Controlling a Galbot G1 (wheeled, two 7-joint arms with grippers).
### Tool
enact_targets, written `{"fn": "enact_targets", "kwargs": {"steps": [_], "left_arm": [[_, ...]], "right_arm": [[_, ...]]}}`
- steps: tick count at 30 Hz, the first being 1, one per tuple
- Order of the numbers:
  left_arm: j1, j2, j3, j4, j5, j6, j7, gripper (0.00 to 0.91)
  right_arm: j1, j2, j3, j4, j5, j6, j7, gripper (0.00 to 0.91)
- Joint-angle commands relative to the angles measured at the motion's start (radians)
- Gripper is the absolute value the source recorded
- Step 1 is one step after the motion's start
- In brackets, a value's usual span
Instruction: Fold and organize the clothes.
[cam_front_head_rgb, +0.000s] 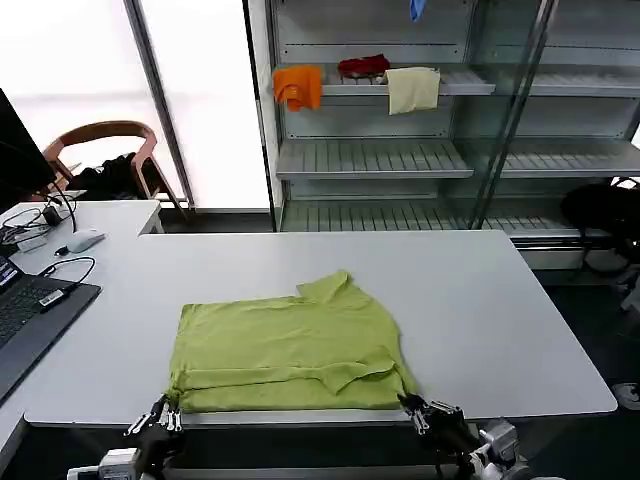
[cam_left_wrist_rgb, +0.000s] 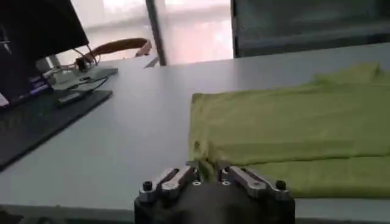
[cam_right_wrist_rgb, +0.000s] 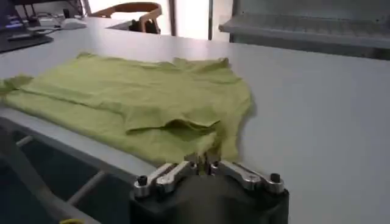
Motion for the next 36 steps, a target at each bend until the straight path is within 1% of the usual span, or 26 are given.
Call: {"fn": "enact_targets", "kwargs": {"steps": [1,2,3,4,5,7,8,10,11,13,14,15,16,17,18,19,20,23,26,27,28,29,30,32,34,36], "left_arm": [[0.015,-0.003,-0.009,-0.030,0.030,0.010,-0.017,0.907],[0.016,0.003,-0.019,-0.046,0.030,0.016,-0.018,0.907],[0.016,0.009,-0.026,-0.072,0.032,0.026,-0.021,0.907],[0.017,0.013,-0.031,-0.084,0.038,0.028,-0.021,0.907],[0.019,0.019,-0.036,-0.095,0.044,0.027,-0.017,0.907],[0.005,0.038,-0.045,-0.134,0.068,0.025,-0.009,0.907],[-0.022,0.049,-0.045,-0.156,0.066,0.022,0.003,0.907],[-0.087,0.067,-0.041,-0.153,0.058,0.009,0.028,0.907],[-0.139,0.076,-0.039,-0.127,0.057,-0.026,0.059,0.907],[-0.198,0.085,-0.035,-0.070,0.041,-0.087,0.132,0.907],[-0.232,0.086,-0.033,-0.046,0.035,-0.101,0.166,0.907],[-0.258,0.085,-0.030,-0.010,0.026,-0.133,0.198,0.907],[-0.301,0.084,-0.026,0.029,0.008,-0.153,0.214,0.907],[-0.336,0.083,-0.024,0.057,-0.011,-0.162,0.229,0.907],[-0.381,0.080,-0.023,0.106,-0.036,-0.172,0.255,0.907],[-0.416,0.074,-0.020,0.147,-0.059,-0.178,0.271,0.907],[-0.450,0.070,-0.016,0.178,-0.092,-0.175,0.282,0.907],[-0.548,0.069,-0.004,0.261,-0.199,-0.117,0.286,0.907],[-0.607,0.080,0.013,0.346,-0.232,-0.057,0.287,0.907],[-0.629,0.083,0.021,0.372,-0.230,-0.048,0.287,0.907],[-0.638,0.084,0.024,0.397,-0.231,-0.044,0.287,0.907],[-0.650,0.084,0.026,0.415,-0.233,-0.017,0.289,0.907],[-0.662,0.085,0.030,0.439,-0.234,-0.003,0.295,0.907],[-0.681,0.087,0.033,0.462,-0.233,0.018,0.300,0.907],[-0.699,0.089,0.040,0.492,-0.233,0.046,0.304,0.907],[-0.710,0.095,0.055,0.523,-0.223,0.047,0.310,0.907]], "right_arm": [[-0.046,0.004,0.018,0.015,-0.011,0.000,0.023,0.907],[-0.054,0.003,0.035,0.024,-0.007,0.000,0.036,0.907],[-0.066,-0.003,0.067,0.030,0.000,0.002,0.042,0.907],[-0.067,-0.004,0.072,0.035,0.002,0.003,0.043,0.907],[-0.076,-0.010,0.117,0.043,0.009,0.004,0.053,0.907],[-0.069,-0.023,0.169,0.045,0.014,0.019,0.051,0.907],[-0.029,-0.033,0.183,0.034,0.026,0.038,0.044,0.907],[0.060,-0.021,0.189,-0.001,0.063,0.038,0.035,0.907],[0.147,0.006,0.183,-0.037,0.086,0.031,0.010,0.907],[0.302,0.030,0.134,-0.112,0.091,0.029,-0.061,0.907],[0.362,0.040,0.107,-0.167,0.078,0.039,-0.109,0.907],[0.405,0.051,0.092,-0.196,0.073,0.043,-0.125,0.907],[0.490,0.079,0.056,-0.255,0.074,0.044,-0.164,0.907],[0.588,0.107,0.009,-0.306,0.072,0.035,-0.191,0.907],[0.666,0.132,-0.031,-0.348,0.066,0.025,-0.231,0.907],[0.727,0.151,-0.056,-0.393,0.064,0.024,-0.250,0.907],[0.809,0.180,-0.123,-0.470,0.059,0.018,-0.272,0.907],[0.970,0.280,-0.254,-0.606,0.042,-0.028,-0.296,0.907],[1.132,0.358,-0.372,-0.732,0.030,-0.091,-0.311,0.907],[1.182,0.405,-0.428,-0.789,0.016,-0.101,-0.313,0.907],[1.206,0.423,-0.440,-0.816,0.012,-0.106,-0.318,0.907],[1.223,0.436,-0.464,-0.837,0.009,-0.123,-0.326,0.907],[1.262,0.471,-0.515,-0.893,0.009,-0.152,-0.338,0.907],[1.289,0.500,-0.549,-0.926,-0.009,-0.165,-0.354,0.907],[1.305,0.526,-0.571,-0.980,-0.019,-0.204,-0.379,0.907],[1.314,0.547,-0.586,-1.014,-0.044,-0.223,-0.399,0.907]]}}
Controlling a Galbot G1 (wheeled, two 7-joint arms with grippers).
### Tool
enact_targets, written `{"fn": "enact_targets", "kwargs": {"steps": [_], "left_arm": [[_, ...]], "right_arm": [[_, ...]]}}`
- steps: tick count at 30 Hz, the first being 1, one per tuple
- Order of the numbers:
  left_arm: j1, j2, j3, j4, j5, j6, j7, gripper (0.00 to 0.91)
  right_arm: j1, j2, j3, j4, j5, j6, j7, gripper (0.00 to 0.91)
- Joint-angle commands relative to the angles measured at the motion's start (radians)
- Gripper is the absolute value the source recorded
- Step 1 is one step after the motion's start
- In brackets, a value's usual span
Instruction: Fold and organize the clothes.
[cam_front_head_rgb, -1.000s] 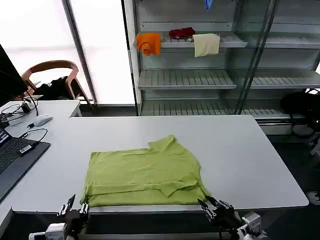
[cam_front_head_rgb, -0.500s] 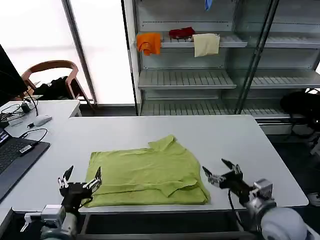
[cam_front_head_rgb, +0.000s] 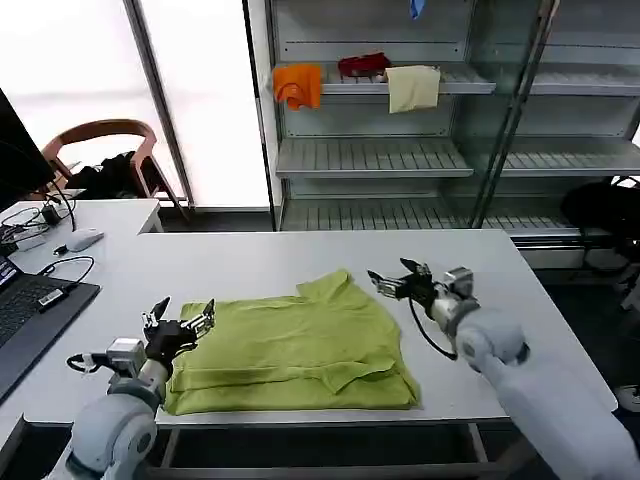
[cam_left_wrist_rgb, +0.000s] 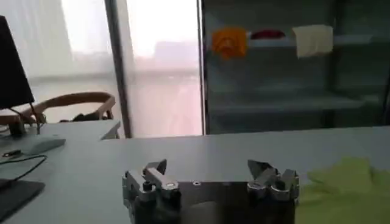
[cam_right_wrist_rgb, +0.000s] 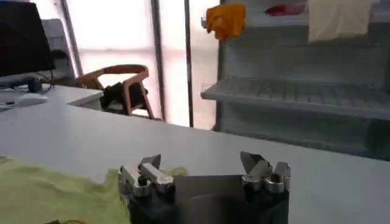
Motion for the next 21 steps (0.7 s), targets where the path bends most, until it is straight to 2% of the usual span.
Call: {"fn": "enact_targets", "kwargs": {"steps": [1,8,21], "left_arm": [[-0.127,0.009,0.016,0.160,-0.042,0.056,0.037,0.907],[-0.176,0.012,0.053,0.246,-0.025,0.058,0.050,0.907],[-0.198,0.007,0.080,0.327,0.003,0.058,0.076,0.907]], "right_arm": [[0.189,0.114,-0.143,-0.196,-0.023,-0.070,-0.061,0.907],[0.203,0.168,-0.173,-0.314,-0.100,-0.075,-0.111,0.907],[0.170,0.143,-0.162,-0.297,-0.115,-0.074,-0.126,0.907]]}}
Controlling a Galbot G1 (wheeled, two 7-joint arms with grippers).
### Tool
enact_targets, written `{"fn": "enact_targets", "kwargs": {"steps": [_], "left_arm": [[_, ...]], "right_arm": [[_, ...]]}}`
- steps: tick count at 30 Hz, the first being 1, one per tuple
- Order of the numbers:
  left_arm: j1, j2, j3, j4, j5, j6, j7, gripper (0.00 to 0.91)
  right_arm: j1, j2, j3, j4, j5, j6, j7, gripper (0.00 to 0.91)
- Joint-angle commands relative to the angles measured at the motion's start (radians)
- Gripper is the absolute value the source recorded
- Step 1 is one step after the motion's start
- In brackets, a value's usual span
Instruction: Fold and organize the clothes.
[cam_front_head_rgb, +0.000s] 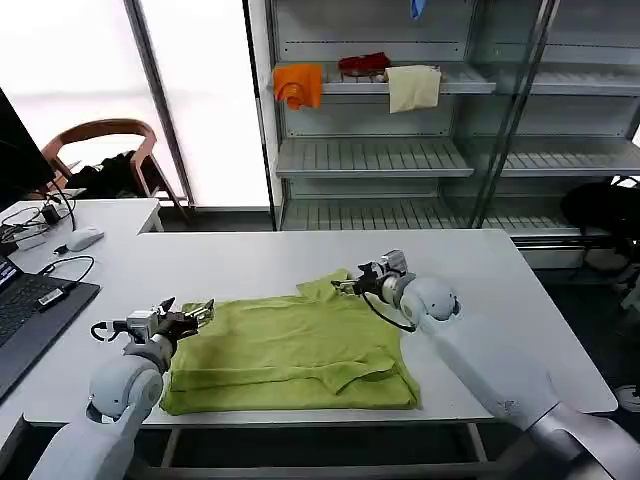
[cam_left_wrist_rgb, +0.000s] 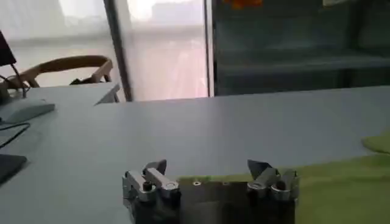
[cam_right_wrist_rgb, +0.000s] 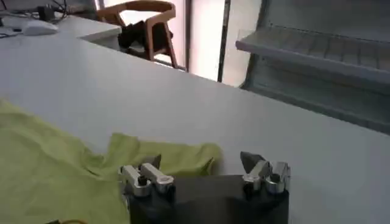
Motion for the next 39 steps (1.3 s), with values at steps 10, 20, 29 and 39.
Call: {"fn": "enact_targets", "kwargs": {"steps": [10,20,29,39], "left_arm": [[-0.023,0.002,-0.002,0.093,-0.011,0.008,0.028,0.514],[-0.014,0.000,-0.002,0.102,-0.019,0.007,0.074,0.010],[0.002,0.006,0.002,0.059,0.016,-0.004,0.080,0.000],[0.037,0.031,-0.005,-0.024,0.015,-0.087,0.065,0.000]], "right_arm": [[0.028,0.020,-0.026,-0.047,-0.021,-0.010,-0.023,0.907],[0.011,0.000,-0.027,-0.029,-0.025,-0.012,-0.041,0.000],[0.003,-0.017,-0.015,0.012,-0.034,-0.009,-0.067,0.000],[0.005,-0.030,0.019,0.081,-0.012,0.014,-0.060,0.000]]}}
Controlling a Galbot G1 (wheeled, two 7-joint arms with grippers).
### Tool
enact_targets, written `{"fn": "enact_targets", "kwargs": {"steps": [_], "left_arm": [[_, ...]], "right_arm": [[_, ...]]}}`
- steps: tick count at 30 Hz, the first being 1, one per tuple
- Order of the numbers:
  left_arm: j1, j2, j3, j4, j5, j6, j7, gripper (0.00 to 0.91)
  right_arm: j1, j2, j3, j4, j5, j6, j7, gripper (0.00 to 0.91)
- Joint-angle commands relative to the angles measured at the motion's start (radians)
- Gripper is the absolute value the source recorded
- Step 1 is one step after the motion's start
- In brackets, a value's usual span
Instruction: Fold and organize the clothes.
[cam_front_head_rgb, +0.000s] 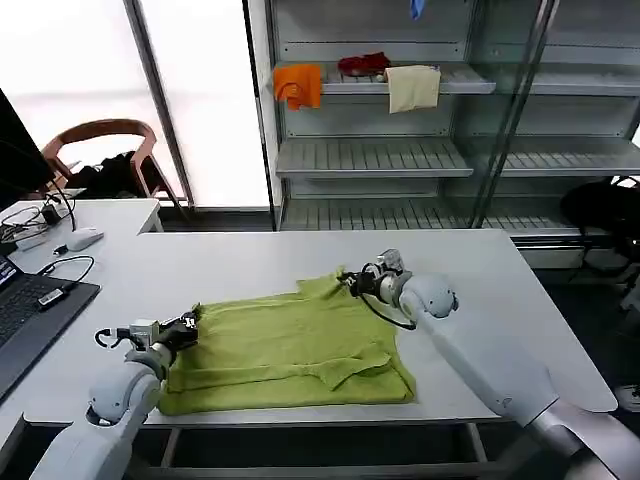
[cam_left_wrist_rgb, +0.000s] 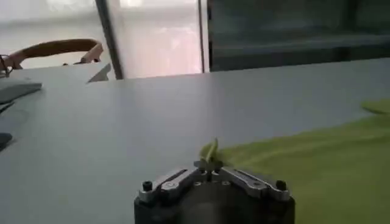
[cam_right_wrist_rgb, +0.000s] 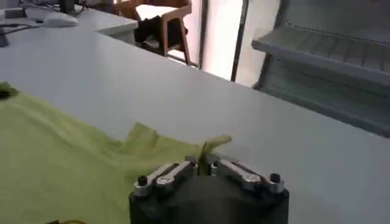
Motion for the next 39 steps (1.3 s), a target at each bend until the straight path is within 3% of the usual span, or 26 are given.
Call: {"fn": "enact_targets", "kwargs": {"steps": [1,14,27,32,33,34,35,37,39], "left_arm": [[0.012,0.004,-0.002,-0.049,0.002,-0.042,0.003,0.000],[0.150,0.058,-0.055,-0.223,0.016,-0.101,0.001,0.000],[0.275,0.042,-0.094,-0.315,0.106,-0.106,-0.044,0.000],[0.284,0.034,-0.082,-0.322,0.115,-0.119,-0.038,0.000],[0.274,0.031,-0.074,-0.315,0.116,-0.119,-0.038,0.000],[0.263,0.026,-0.062,-0.304,0.120,-0.120,-0.039,0.000],[0.258,0.023,-0.058,-0.297,0.123,-0.120,-0.039,0.000],[0.251,0.016,-0.049,-0.288,0.126,-0.121,-0.037,0.000],[0.251,0.013,-0.047,-0.291,0.126,-0.121,-0.034,0.000]], "right_arm": [[0.006,0.000,0.006,0.031,0.009,0.005,-0.004,0.000],[-0.079,-0.151,0.008,0.306,0.094,0.003,0.056,0.000],[-0.256,-0.331,0.110,0.500,0.147,0.004,0.039,0.000],[-0.319,-0.340,0.146,0.493,0.125,0.013,0.044,0.000],[-0.315,-0.324,0.147,0.462,0.116,0.013,0.048,0.322],[-0.304,-0.294,0.145,0.418,0.093,0.022,0.054,0.474],[-0.297,-0.279,0.142,0.392,0.079,0.030,0.054,0.736],[-0.260,-0.240,0.127,0.329,0.040,0.073,0.049,0.907],[-0.221,-0.208,0.116,0.273,0.028,0.109,0.051,0.907]]}}
